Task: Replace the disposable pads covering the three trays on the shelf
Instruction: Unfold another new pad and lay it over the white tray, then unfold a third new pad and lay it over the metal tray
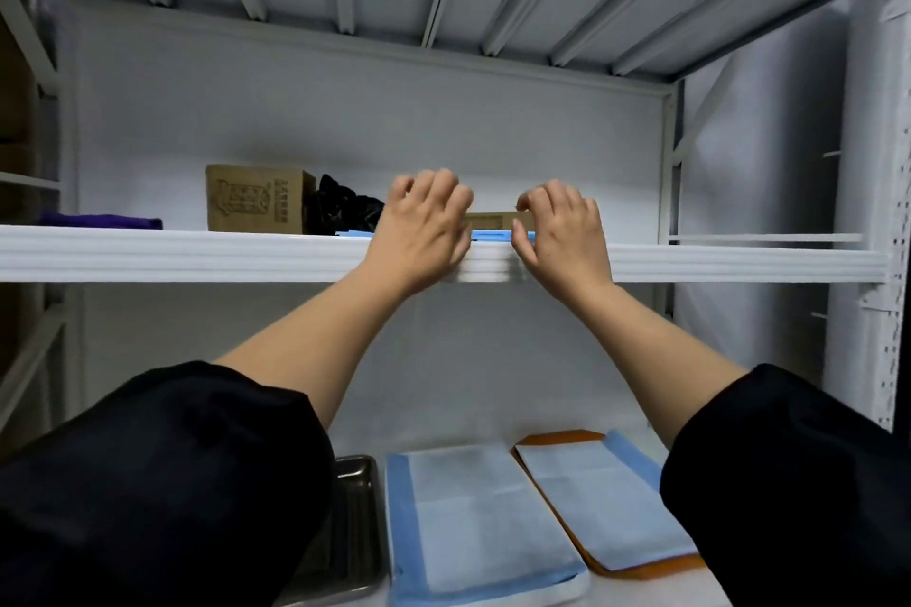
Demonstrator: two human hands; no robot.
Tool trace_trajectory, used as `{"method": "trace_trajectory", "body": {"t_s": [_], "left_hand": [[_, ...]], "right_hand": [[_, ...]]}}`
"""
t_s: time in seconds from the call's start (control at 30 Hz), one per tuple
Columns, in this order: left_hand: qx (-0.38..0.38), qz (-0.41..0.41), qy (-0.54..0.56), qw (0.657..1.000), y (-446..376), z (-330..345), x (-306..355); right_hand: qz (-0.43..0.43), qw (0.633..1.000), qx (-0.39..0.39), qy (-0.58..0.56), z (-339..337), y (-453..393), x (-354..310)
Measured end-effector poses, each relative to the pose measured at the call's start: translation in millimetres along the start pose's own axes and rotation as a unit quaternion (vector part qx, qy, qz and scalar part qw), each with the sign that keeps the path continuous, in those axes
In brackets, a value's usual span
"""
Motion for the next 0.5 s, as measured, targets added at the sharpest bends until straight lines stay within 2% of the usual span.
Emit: {"method": "trace_trajectory", "body": {"t_s": [0.1, 0.17, 0.23, 0.37, 0.5], "left_hand": [[-0.117, -0.096, 0.017, 0.988, -11, 11, -25], [-0.234, -0.18, 0.072, 0.953, -11, 27, -39], [-0.331, -0.248, 0.117, 0.903, -5, 42, -47], [-0.464, -0.302, 0.153, 0.819, 11, 60, -45], [-0.54, -0.324, 0.161, 0.76, 27, 78, -45]], "right_hand": [[0.05, 0.993, -0.107, 0.02, 14, -18, 9], [0.1, 0.978, -0.184, 0.022, 26, -26, 18], [0.155, 0.951, -0.266, 0.02, 38, -29, 27], [0.236, 0.89, -0.388, 0.045, 55, -17, 44], [0.302, 0.85, -0.428, 0.062, 57, -10, 53]]}}
Point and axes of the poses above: each hand's wrist, its own y-axis away from the middle knuckle, its own z-axis out of the palm, x = y × z, the point moved 6 cm from there along -y, towards the middle knuckle, and after that the axes turned 6 degrees about z, right-handed, at the moved point
